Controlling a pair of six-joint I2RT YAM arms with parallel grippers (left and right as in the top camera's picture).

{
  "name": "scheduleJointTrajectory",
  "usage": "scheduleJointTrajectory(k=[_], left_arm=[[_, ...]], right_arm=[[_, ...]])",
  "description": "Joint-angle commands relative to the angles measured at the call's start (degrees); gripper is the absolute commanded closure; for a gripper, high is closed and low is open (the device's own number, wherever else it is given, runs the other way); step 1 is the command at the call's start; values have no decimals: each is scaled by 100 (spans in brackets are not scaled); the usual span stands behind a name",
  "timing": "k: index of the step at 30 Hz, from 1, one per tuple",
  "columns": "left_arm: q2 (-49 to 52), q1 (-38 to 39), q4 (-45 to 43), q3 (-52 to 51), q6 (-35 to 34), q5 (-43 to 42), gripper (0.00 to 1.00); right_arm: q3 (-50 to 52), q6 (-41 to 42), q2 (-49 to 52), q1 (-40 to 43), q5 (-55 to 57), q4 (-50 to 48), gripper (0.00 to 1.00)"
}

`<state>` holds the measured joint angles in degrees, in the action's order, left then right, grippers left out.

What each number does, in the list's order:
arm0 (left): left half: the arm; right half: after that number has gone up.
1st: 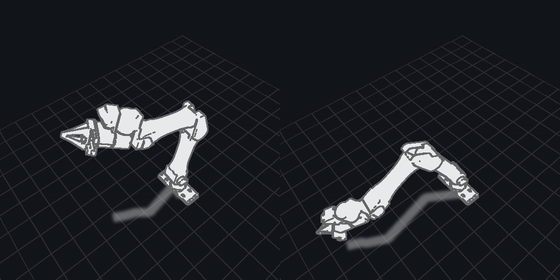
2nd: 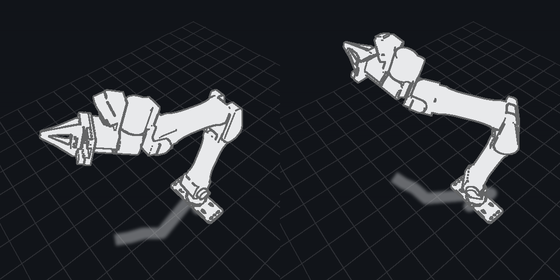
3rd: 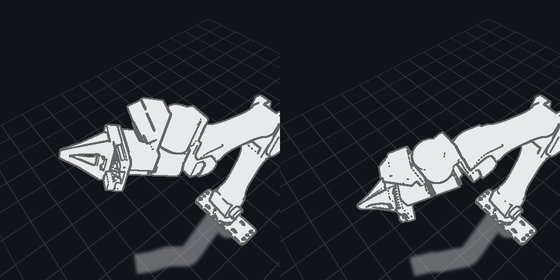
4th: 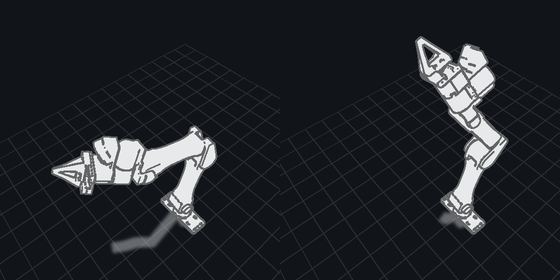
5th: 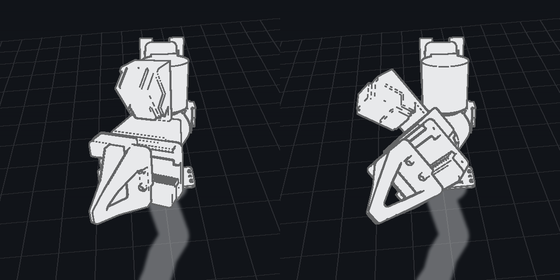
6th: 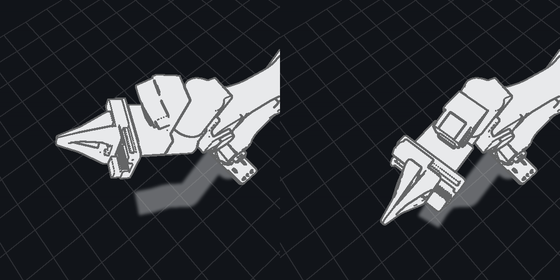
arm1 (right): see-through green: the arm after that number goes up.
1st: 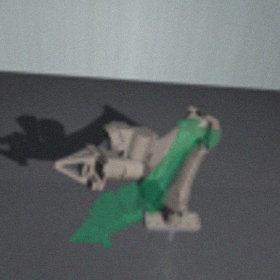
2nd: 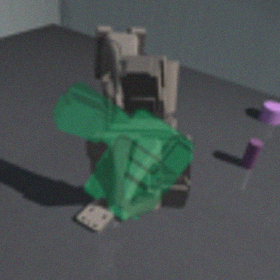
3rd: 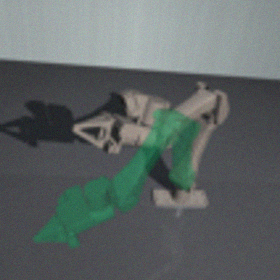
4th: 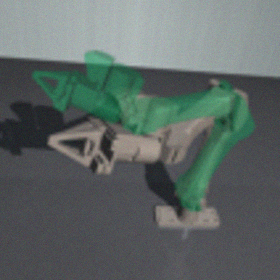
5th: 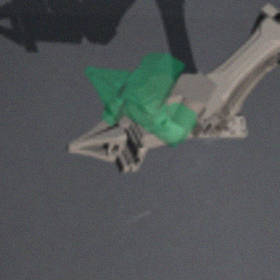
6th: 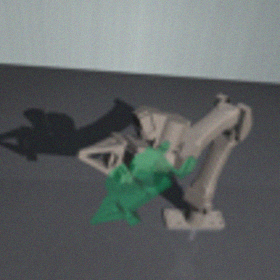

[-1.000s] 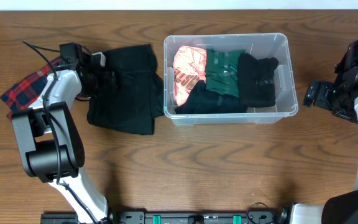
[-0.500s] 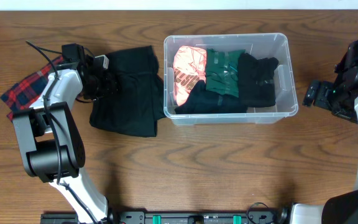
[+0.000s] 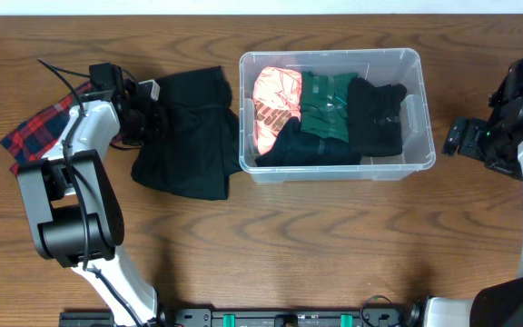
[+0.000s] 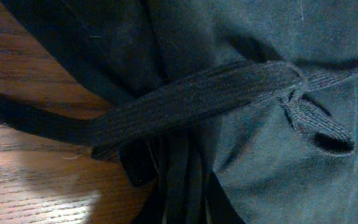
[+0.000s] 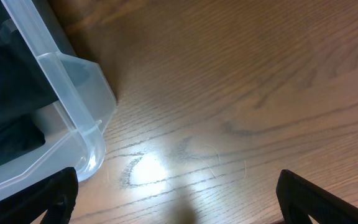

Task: Pack container
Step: 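Lift the black garment and swing it right over the bin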

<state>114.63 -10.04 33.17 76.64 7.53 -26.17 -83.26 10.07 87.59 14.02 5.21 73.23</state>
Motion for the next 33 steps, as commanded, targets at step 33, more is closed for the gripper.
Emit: scheduleJointTrajectory(k=[33], left_arm=[[-3322, 125, 170, 1003, 673, -697, 94]], right_arm=[[-57, 61, -57, -15, 76, -2, 1]])
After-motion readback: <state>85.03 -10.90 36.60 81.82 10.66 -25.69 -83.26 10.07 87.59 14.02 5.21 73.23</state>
